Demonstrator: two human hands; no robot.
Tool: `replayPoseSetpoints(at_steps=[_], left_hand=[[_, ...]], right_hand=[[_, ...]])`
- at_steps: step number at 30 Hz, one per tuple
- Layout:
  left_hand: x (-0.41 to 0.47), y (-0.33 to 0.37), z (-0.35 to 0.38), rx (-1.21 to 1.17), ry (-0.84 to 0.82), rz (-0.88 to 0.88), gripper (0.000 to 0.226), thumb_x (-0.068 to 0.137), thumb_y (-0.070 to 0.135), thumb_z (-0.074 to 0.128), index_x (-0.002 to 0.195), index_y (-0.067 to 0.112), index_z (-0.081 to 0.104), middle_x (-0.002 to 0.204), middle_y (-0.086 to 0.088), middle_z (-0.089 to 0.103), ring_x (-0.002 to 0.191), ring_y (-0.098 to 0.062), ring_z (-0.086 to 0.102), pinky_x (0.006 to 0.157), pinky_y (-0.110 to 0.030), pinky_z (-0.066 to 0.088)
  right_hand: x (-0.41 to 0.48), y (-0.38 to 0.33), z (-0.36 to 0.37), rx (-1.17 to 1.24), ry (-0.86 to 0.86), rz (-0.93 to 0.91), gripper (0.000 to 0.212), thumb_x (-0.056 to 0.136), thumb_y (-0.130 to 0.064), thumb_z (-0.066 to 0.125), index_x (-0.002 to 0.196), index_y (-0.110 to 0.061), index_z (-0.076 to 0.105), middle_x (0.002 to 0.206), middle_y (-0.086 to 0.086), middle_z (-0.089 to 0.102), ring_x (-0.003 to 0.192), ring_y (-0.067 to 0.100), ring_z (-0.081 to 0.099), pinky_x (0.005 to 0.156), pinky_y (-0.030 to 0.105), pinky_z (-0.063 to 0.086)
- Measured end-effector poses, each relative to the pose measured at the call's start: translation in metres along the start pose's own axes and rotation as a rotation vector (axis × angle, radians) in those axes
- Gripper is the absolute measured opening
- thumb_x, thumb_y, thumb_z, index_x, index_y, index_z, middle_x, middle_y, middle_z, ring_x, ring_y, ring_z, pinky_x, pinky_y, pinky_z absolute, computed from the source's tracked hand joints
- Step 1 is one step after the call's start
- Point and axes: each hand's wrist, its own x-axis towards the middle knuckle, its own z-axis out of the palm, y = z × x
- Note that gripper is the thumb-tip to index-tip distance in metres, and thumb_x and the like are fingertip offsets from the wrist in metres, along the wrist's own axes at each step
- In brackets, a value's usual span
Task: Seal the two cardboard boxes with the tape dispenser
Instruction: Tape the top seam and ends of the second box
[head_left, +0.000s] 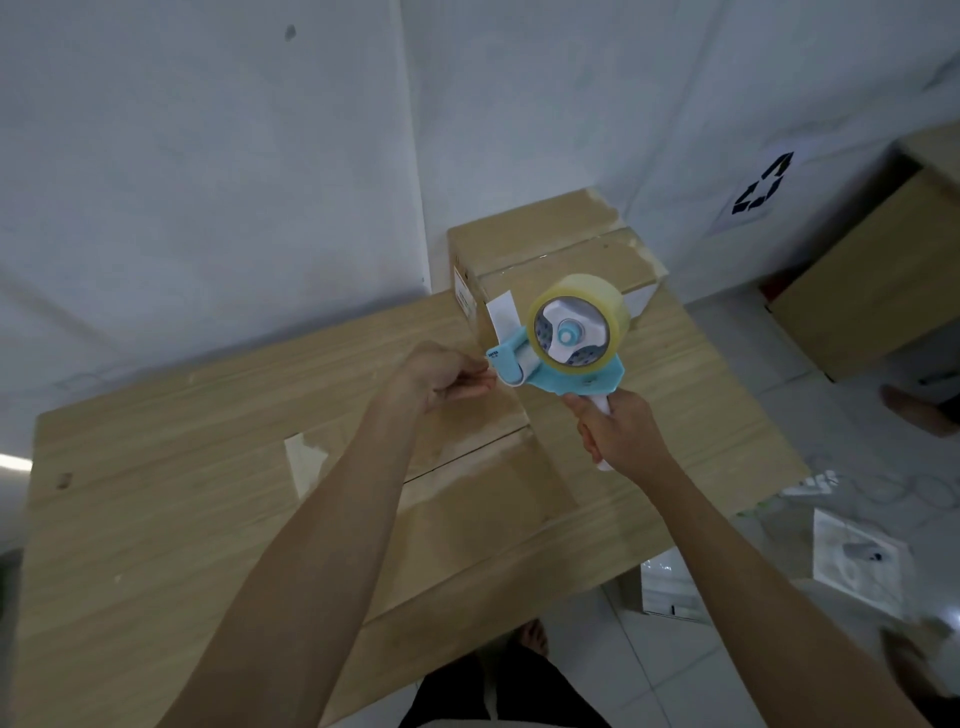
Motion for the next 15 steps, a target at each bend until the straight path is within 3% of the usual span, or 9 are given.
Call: replayPoseSetpoints(at_steps=[7,10,15], left_hand=[[0.005,0.008,0.024,0.09,0.073,0.131,0.013,0.097,-0.003,0.058,0.099,-0.006,0.071,0.089,-0.02,0.074,0.072,-0.022,0.073,0.06,-0.027,0.061],[0.0,0.005,0.037,-0.033,0.06,0.093,0.024,0.098,-0.002,0.048,0.107,-0.008,0.069,0.097,-0.023,0.074,0.081,-0.03,0.075,0.066,-0.035,0.063],[-0.006,-0.001,0.05,-0.245,0.068,-0.013,0.02,0.1,0.005,0.048,0.094,0.0,0.066,0.077,-0.015,0.072,0.076,-0.026,0.071,0.073,-0.038,0.063]], right_hand=[[0.001,0.003,-0.011,-0.04,0.061,-0.058,0.052,0.097,-0.038,0.066,0.056,-0.009,0.054,0.045,0.011,0.055,0.038,0.019,0.054,0.045,0.027,0.044],[0.002,0.004,-0.012,-0.065,0.072,-0.073,0.046,0.096,-0.039,0.066,0.056,-0.021,0.052,0.044,-0.001,0.053,0.039,0.009,0.052,0.048,0.024,0.042],[0.001,0.008,-0.015,-0.116,0.081,-0.095,0.039,0.095,-0.044,0.066,0.059,-0.035,0.054,0.048,-0.01,0.059,0.045,0.007,0.058,0.053,0.029,0.05]])
